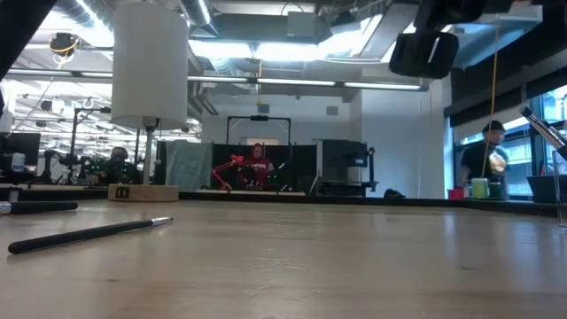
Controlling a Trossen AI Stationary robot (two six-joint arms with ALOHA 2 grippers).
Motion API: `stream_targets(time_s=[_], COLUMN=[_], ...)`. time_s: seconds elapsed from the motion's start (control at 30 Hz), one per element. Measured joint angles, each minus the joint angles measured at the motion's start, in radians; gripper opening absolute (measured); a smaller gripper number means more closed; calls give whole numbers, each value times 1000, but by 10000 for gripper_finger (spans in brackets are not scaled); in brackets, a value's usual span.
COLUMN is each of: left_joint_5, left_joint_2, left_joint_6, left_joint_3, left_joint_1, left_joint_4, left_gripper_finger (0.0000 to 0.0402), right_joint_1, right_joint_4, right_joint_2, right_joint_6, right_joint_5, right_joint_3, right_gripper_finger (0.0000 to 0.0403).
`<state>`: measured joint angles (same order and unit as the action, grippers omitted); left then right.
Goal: Put items in baskets/containers
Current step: Put the black powder brush into the transparent organizer
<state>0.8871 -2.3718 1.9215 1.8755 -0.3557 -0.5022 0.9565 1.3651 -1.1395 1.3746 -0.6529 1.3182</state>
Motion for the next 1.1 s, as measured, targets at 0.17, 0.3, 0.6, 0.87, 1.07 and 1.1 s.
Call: stream_targets(time_s=[0.17,0.3,0.6,0.87,1.07,1.1], left_joint_5=[-56,-63,-94,-100,-82,-77], left_joint_2=[0,0,0,0,0,0], left_joint_6=[81,92,116,116,104,93], left_joint_3=[0,0,0,0,-1,-1], left_joint_1=[-9,-9,-5,-5,-5,-5], left_joint_4=[-1,-26,-26,-26,-51,-55], left_gripper_finger=[54,54,54,54,58,60], right_joint_1=[-22,-48,-100,-126,-125,-125], right_joint_4=[-240,-398,-509,-529,-519,-512], right_joint_2=[83,99,102,100,98,98], right_joint_6=[-42,-82,-216,-253,-242,-242], right_joint_5=[62,133,123,144,107,97], right_joint_3=[-152,-274,-333,-333,-333,-333], right_gripper_finger=[202,212,165,70,45,45])
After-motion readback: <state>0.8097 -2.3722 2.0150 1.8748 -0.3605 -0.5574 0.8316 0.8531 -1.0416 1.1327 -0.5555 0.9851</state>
